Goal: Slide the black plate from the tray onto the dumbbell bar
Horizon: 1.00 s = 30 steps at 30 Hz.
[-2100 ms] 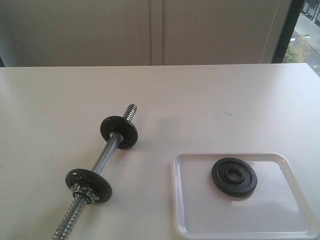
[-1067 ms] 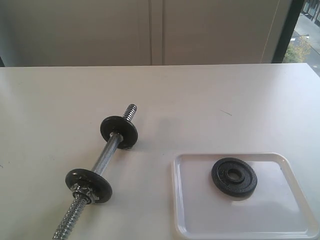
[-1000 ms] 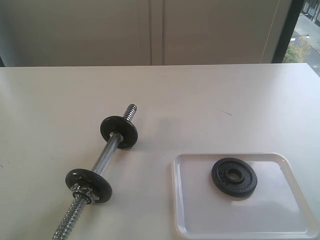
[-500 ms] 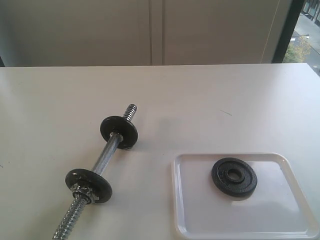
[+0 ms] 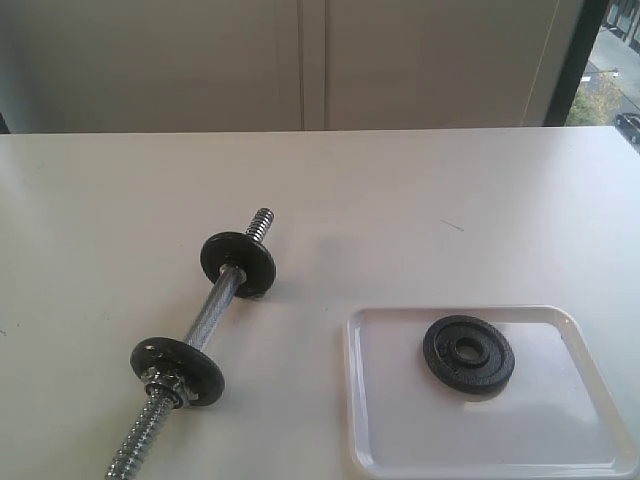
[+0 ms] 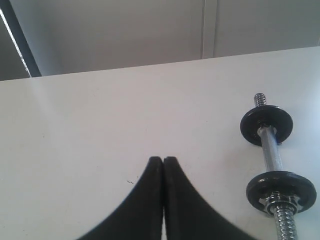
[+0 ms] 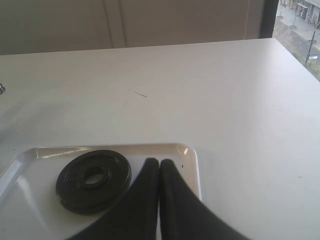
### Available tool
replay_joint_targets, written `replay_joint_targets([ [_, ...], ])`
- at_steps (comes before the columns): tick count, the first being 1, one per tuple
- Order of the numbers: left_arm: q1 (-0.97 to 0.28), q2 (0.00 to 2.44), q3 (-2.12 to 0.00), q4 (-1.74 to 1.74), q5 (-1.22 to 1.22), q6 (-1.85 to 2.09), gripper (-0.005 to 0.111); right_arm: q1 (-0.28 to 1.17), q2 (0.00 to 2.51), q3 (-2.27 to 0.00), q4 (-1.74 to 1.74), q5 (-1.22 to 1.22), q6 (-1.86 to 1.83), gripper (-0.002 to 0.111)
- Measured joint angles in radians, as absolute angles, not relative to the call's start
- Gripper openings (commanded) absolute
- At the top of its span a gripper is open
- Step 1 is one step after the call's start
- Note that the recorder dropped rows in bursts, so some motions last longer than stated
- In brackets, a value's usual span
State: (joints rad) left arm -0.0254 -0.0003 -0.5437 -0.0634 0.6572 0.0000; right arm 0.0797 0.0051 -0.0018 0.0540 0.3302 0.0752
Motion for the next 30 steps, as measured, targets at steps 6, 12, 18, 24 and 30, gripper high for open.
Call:
replay_joint_targets([
  [6, -0.025, -0.002, -0.602, -0.063, 0.694, 0.0, 0.0, 0.08, 0.005, -0.002, 0.054, 0.33, 0.075, 0.0],
  [12, -0.025, -0.002, -0.605, -0.063, 0.701, 0.0, 0.0, 0.08, 0.005, -0.002, 0.054, 0.33, 0.075, 0.0],
  [18, -0.025, -0.002, -0.605, -0.063, 0.701, 0.0, 0.0, 0.08, 0.005, -0.002, 0.054, 0.33, 0.075, 0.0],
  [24, -0.025, -0.002, -0.605, -0.063, 0.701, 0.0, 0.0, 0.08, 0.005, -0.002, 0.054, 0.33, 0.075, 0.0],
  [30, -0.025, -0.002, -0.605, -0.063, 0.701, 0.0, 0.0, 0.08, 0.005, -0.002, 0.054, 0.33, 0.075, 0.0],
])
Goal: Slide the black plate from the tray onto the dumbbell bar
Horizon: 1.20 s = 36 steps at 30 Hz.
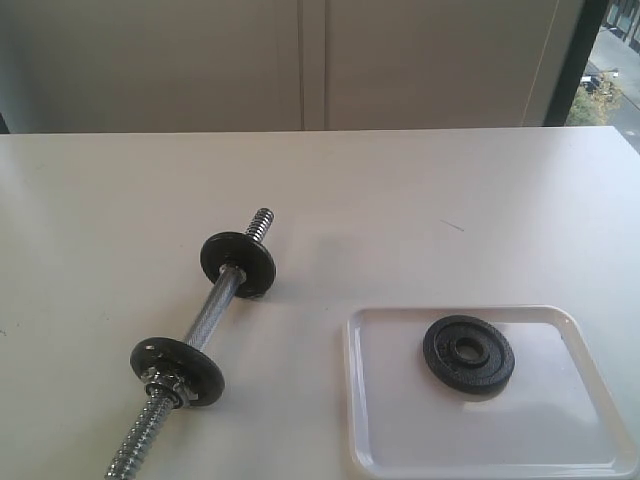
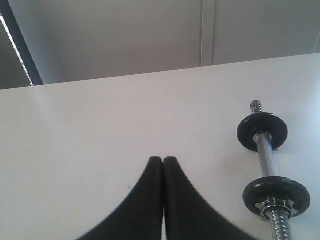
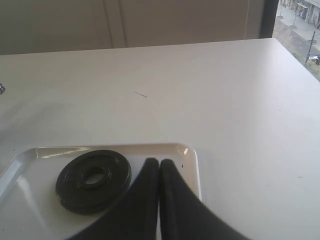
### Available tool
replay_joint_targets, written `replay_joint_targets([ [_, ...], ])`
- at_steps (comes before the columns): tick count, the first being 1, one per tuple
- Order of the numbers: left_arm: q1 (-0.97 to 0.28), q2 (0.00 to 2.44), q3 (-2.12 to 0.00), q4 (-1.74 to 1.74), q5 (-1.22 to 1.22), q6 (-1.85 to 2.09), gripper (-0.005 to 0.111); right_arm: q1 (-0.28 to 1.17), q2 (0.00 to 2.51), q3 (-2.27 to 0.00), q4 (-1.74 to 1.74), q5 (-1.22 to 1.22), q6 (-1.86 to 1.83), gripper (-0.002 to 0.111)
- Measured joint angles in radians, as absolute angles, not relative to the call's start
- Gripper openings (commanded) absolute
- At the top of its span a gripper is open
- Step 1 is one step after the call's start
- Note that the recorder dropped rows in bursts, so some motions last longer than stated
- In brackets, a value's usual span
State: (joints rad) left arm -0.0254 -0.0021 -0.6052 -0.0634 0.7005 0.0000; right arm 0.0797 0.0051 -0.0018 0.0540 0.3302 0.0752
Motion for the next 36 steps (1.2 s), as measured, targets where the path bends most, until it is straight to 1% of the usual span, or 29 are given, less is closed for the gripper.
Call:
replay_joint_targets([
  [25, -0.025, -0.002, -0.605, -0.063, 0.694, 0.0, 0.0, 0.08, 0.005, -0.002, 0.054, 0.33, 0.075, 0.0],
  [32, -0.025, -0.002, -0.607, -0.148, 0.649, 0.0, 0.0, 0.08, 0.005, -0.002, 0.054, 0.33, 0.069, 0.0],
  [36, -0.025, -0.002, -0.634, -0.298, 0.632, 0.0, 0.0, 0.08, 0.005, -0.002, 0.054, 0.33, 0.067, 0.0],
])
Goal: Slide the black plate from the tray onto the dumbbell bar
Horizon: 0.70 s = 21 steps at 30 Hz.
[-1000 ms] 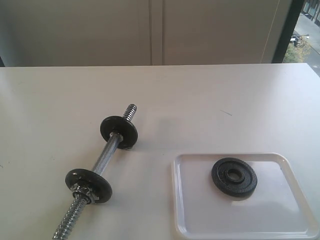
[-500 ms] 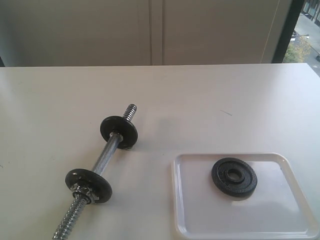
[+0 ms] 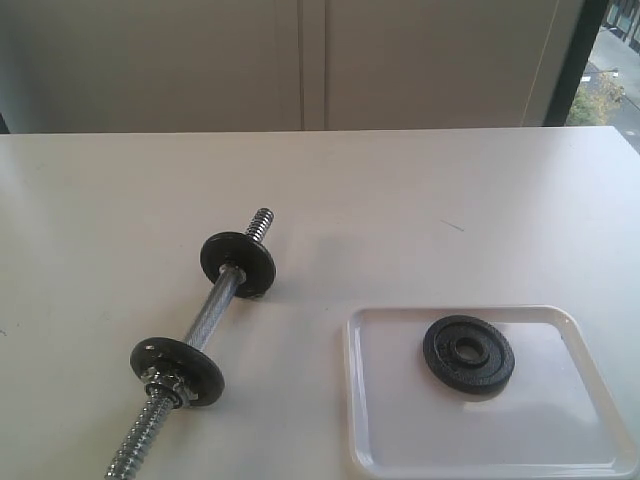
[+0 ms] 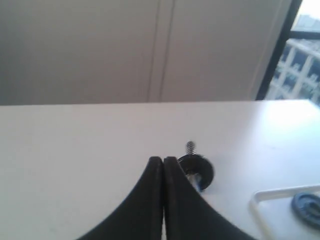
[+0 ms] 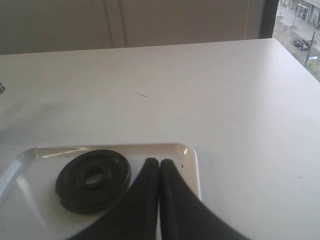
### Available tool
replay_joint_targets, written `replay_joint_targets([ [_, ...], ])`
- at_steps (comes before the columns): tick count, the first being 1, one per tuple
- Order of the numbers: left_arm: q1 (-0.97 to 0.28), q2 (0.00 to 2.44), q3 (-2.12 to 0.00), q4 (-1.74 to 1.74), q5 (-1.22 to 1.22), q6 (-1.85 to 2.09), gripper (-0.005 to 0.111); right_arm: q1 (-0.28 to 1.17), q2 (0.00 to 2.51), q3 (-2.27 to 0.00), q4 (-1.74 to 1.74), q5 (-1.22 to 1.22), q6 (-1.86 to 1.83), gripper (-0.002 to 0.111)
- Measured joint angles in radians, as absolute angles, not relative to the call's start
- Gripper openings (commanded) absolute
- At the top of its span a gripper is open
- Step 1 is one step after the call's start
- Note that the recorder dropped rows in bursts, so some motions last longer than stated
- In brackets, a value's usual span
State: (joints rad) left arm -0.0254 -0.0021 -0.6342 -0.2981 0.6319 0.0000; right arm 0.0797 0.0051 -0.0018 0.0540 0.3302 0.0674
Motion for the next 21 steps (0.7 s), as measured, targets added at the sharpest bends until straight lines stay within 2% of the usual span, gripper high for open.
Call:
replay_joint_targets([
  [6, -0.025, -0.002, -0.672, -0.495, 0.539, 0.0, 0.0, 0.08, 0.005, -0.002, 0.054, 0.33, 0.067, 0.0],
  [10, -0.025, 0.022, -0.707, -0.557, 0.563, 0.0, 0.0, 0.08, 0.005, -0.002, 0.054, 0.33, 0.067, 0.0],
  [21, -0.025, 0.323, -0.885, -0.504, 0.681, 0.157, 0.0, 0.08, 0.005, -0.002, 0.054, 0.33, 0.067, 0.0],
])
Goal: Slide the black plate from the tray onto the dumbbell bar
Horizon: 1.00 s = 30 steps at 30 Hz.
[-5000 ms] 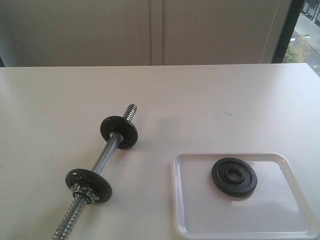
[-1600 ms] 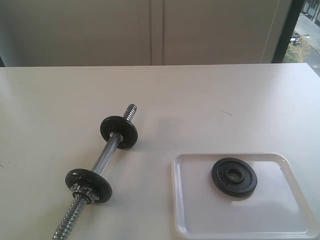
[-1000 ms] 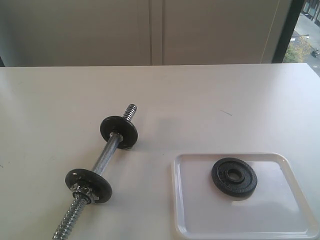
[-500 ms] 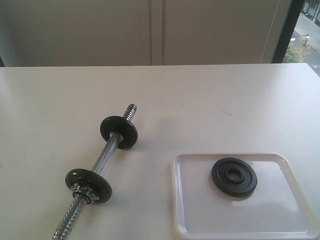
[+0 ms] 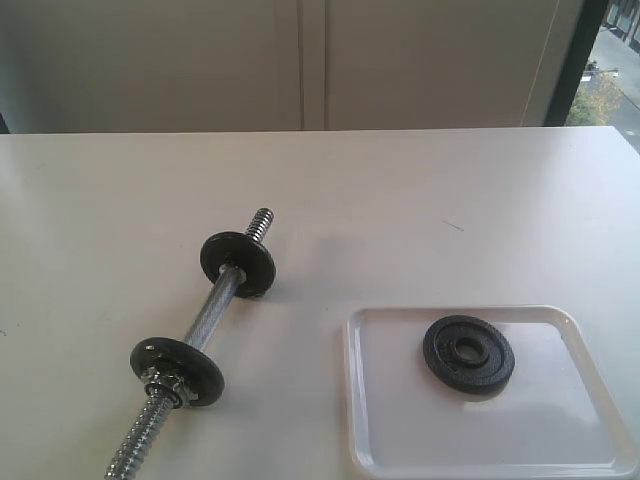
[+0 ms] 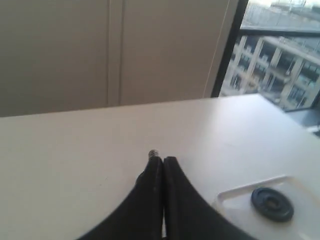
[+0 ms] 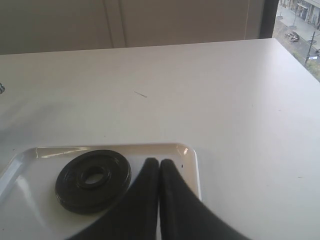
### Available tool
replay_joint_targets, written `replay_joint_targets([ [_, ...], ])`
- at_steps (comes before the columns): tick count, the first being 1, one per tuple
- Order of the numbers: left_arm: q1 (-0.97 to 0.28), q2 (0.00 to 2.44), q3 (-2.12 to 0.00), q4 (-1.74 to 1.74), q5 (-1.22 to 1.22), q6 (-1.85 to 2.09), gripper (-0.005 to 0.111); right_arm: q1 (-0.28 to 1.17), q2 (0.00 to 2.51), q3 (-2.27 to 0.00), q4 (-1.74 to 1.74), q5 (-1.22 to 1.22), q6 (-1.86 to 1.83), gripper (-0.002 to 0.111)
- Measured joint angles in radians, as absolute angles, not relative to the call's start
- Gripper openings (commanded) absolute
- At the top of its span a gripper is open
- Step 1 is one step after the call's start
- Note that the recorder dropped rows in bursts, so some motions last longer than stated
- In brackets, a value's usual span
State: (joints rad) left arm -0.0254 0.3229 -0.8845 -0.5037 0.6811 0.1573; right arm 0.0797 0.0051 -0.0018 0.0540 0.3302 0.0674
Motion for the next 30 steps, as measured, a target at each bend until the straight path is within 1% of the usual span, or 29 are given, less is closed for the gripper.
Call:
replay_joint_targets([
  [4, -0.025, 0.458, -0.905, -0.395, 0.704, 0.236, 0.0, 0.08, 0.005, -0.002, 0.054, 0.33, 0.067, 0.0],
  [6, -0.025, 0.522, -0.905, -0.301, 0.7, 0.246, 0.0, 0.08, 0.005, -0.002, 0.054, 0.33, 0.067, 0.0],
  [8, -0.052, 0.625, -0.905, -0.147, 0.7, 0.204, 0.0, 0.08, 0.005, -0.002, 0.054, 0.33, 0.067, 0.0],
  [11, -0.12, 0.781, -0.907, 0.053, 0.789, 0.162, 0.0, 0.08, 0.005, -0.002, 0.054, 0.33, 0.067, 0.0],
  [13, -0.16, 0.86, -0.907, 0.101, 0.835, 0.14, 0.0, 0.08, 0.005, -0.002, 0.054, 0.33, 0.067, 0.0],
  [14, -0.173, 0.877, -0.907, 0.101, 0.84, 0.136, 0.0, 0.08, 0.005, -0.002, 0.054, 0.33, 0.067, 0.0],
  [17, -0.27, 0.971, -0.907, 0.09, 0.837, 0.129, 0.0, 0.08, 0.005, -0.002, 0.054, 0.33, 0.067, 0.0],
  [21, -0.431, 1.131, -0.941, 0.097, 0.773, 0.051, 0.0, 0.08, 0.005, -0.002, 0.054, 0.33, 0.067, 0.0],
  [25, -0.562, 1.314, -1.079, 0.196, 0.727, -0.066, 0.0, 0.08, 0.005, -0.002, 0.054, 0.33, 0.067, 0.0],
  [30, -0.612, 1.482, -1.242, 0.256, 0.725, -0.206, 0.0, 0.08, 0.005, -0.002, 0.054, 0.33, 0.067, 0.0],
])
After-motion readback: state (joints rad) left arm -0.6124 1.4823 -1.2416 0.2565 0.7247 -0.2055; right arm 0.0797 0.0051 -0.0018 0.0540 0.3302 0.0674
